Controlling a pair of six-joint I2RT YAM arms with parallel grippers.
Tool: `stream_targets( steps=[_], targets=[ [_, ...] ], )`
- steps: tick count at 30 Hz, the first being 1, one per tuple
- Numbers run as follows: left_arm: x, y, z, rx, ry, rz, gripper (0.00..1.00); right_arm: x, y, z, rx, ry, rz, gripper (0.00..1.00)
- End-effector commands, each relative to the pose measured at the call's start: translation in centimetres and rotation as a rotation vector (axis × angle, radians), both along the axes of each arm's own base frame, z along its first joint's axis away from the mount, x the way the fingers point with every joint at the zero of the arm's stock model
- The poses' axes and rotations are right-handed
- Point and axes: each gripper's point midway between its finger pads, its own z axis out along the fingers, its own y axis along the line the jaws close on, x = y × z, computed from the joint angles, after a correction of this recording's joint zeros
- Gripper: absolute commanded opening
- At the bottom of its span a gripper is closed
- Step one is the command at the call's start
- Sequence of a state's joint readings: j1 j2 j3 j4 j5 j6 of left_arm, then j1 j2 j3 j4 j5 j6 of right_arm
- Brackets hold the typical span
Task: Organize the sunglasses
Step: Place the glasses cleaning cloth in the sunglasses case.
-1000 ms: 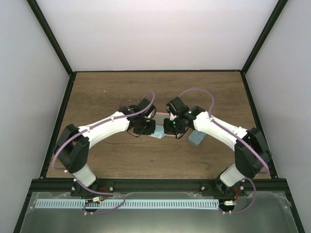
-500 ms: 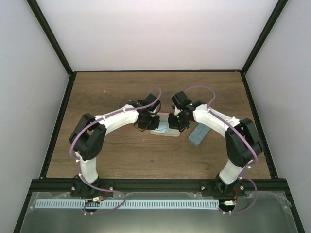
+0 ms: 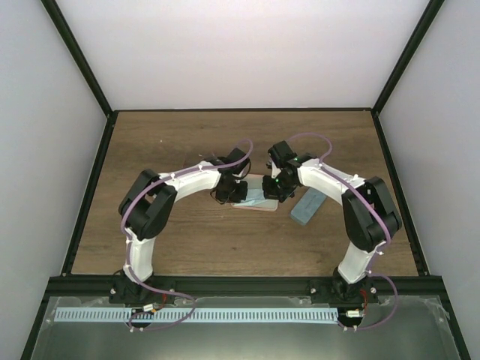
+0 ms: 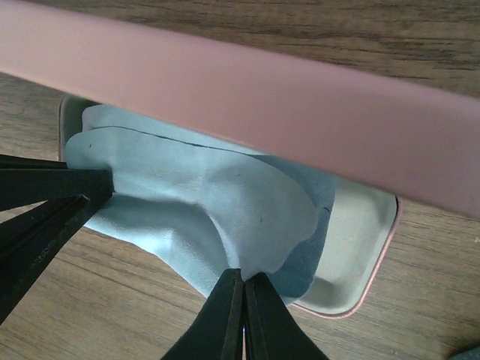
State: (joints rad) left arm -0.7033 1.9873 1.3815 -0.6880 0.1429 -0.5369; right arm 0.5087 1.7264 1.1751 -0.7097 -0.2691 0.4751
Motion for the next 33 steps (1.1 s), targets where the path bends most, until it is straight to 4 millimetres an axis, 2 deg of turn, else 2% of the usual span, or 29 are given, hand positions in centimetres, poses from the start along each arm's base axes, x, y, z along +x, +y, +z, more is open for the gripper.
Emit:
stream_targets(
  steps=[1, 10, 11, 13, 15, 17, 22, 28, 30, 33],
  targets=[
    [1.0, -0.4, 0.0, -0.010, -0.016, -0.005, 0.04, 0.7, 0.0, -0.2, 0.007, -0.016, 0.022, 0.01],
    [1.2, -0.4, -0.8, 0.004, -0.004, 0.001, 0.04, 0.2, -1.0, -1.8, -0.015, 0.010, 0.036, 0.01],
    [1.1, -0.4, -0.8, 0.006, -0.002, 0.000, 0.04, 0.1, -1.1, -1.9, -0.017, 0.014, 0.037, 0.02],
    [1.1, -0.3, -0.7, 0.005, -0.002, 0.002, 0.05, 0.1, -1.0, -1.8, -0.015, 0.010, 0.043, 0.15],
    [1.1, -0.3, -0.7, 0.005, -0.002, 0.002, 0.09, 0.2, -1.0, -1.6, -0.011, 0.005, 0.042, 0.23],
    [1.0, -0.3, -0.6, 0.007, -0.001, -0.001, 0.13, 0.4, -0.8, -1.1, -0.005, -0.004, 0.041, 0.26],
    [0.8, -0.2, 0.0, -0.003, -0.006, -0.003, 0.20, 1.0, -0.6, 0.7, 0.011, -0.039, 0.030, 0.27],
    [0.9, -0.6, 1.8, -0.038, -0.029, -0.012, 0.43, 1.0, -0.9, 2.4, 0.006, -0.053, 0.008, 0.27],
    [0.9, -0.7, 2.4, -0.050, -0.036, -0.013, 0.48, 0.8, -1.1, 3.0, 0.011, -0.065, 0.001, 0.27],
    [0.7, -0.5, 3.7, -0.058, -0.055, -0.017, 0.51, 0.6, -0.9, 4.0, 0.039, -0.078, -0.006, 0.27]
  ],
)
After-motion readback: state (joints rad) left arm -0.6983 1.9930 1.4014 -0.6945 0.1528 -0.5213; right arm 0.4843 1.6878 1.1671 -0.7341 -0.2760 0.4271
